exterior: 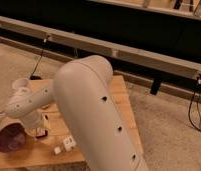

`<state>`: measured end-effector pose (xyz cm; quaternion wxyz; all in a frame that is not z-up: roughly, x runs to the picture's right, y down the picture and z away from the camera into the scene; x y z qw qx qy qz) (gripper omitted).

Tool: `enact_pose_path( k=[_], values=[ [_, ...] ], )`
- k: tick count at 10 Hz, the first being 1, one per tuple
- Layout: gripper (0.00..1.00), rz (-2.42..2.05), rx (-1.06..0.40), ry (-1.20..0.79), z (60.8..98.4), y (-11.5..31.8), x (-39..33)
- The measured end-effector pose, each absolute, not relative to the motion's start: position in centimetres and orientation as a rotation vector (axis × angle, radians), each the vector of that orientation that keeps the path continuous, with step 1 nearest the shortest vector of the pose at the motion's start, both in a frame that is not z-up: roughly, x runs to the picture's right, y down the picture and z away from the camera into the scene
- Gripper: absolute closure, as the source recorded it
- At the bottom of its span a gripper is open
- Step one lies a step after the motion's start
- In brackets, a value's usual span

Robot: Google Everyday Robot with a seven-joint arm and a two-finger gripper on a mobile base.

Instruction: Place the eraser in the ceramic cup

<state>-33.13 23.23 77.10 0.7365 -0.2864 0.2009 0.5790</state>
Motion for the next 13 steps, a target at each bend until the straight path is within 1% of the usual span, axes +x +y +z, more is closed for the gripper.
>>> enact_pose_path(
  k=[7,13],
  values=[
    [0.35,1.266,-0.608,0.51,78.6,24.3,-32.6],
    [0.35,1.256,-0.601,0.529,79.5,24.5,-32.7]
  ],
)
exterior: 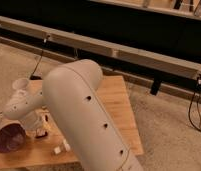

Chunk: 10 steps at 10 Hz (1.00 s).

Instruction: Place the eraser in the ceramic cup

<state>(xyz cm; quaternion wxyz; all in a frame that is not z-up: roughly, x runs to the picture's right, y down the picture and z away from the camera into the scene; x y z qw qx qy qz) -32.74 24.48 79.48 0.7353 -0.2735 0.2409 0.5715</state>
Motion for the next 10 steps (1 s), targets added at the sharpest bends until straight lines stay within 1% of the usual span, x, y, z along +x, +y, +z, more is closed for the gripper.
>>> enact_pose_path(
  k=[3,4,5,6,7,8,9,10],
  values=[
    [0.35,1.259,-0.6,0.542,80.12,24.55,-32.57],
    [0.37,1.259,-0.603,0.544,80.4,24.61,-32.59],
    [0.43,1.259,-0.606,0.538,80.52,24.56,-32.67],
    [0.53,1.259,-0.613,0.527,80.57,24.54,-32.87],
    [0.67,1.259,-0.622,0.512,80.64,24.5,-33.1],
    [0.73,1.258,-0.623,0.509,80.65,24.49,-33.08],
    [0.83,1.254,-0.627,0.504,80.64,24.55,-33.11],
    [0.91,1.25,-0.628,0.502,80.55,24.55,-33.12]
  ],
)
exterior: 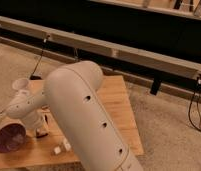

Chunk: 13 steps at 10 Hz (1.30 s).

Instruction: Place the eraser in the ceramic cup

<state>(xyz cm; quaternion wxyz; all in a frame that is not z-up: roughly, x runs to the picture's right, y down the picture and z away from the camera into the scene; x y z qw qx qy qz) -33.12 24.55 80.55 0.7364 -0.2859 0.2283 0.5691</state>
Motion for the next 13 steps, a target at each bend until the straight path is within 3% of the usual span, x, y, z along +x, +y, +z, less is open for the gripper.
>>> enact_pose_path(
  k=[1,3,9,13],
  values=[
    [0.99,1.242,-0.622,0.5,80.2,24.4,-33.1],
    [1.0,1.227,-0.594,0.493,79.2,23.3,-33.0],
    [1.0,1.208,-0.538,0.363,71.6,15.1,-34.8],
    [1.0,1.184,-0.535,0.332,69.7,11.3,-35.9]
  ],
)
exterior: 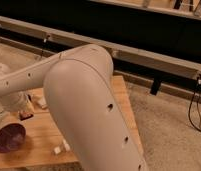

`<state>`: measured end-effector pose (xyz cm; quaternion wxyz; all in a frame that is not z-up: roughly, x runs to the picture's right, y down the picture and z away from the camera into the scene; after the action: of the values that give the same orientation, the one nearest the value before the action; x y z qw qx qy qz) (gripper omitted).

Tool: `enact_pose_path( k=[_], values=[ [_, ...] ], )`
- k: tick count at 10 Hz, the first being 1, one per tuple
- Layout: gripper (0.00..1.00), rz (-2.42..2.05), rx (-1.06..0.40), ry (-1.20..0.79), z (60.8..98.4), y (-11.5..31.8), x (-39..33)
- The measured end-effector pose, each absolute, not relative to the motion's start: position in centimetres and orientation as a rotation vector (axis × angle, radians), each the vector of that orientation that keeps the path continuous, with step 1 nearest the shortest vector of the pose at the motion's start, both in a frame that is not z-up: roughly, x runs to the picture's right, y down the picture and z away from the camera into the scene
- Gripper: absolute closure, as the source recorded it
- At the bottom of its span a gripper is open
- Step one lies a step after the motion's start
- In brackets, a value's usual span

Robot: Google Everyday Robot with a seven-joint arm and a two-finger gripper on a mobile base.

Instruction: Place the eraser in the ceramic cup

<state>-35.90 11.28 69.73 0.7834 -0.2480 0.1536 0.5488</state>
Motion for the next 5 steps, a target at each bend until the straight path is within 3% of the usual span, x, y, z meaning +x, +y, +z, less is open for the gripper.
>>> enact_pose_path(
  k=[5],
  values=[
    [1.0,1.162,-0.51,0.319,72.6,8.0,-39.4]
  ],
)
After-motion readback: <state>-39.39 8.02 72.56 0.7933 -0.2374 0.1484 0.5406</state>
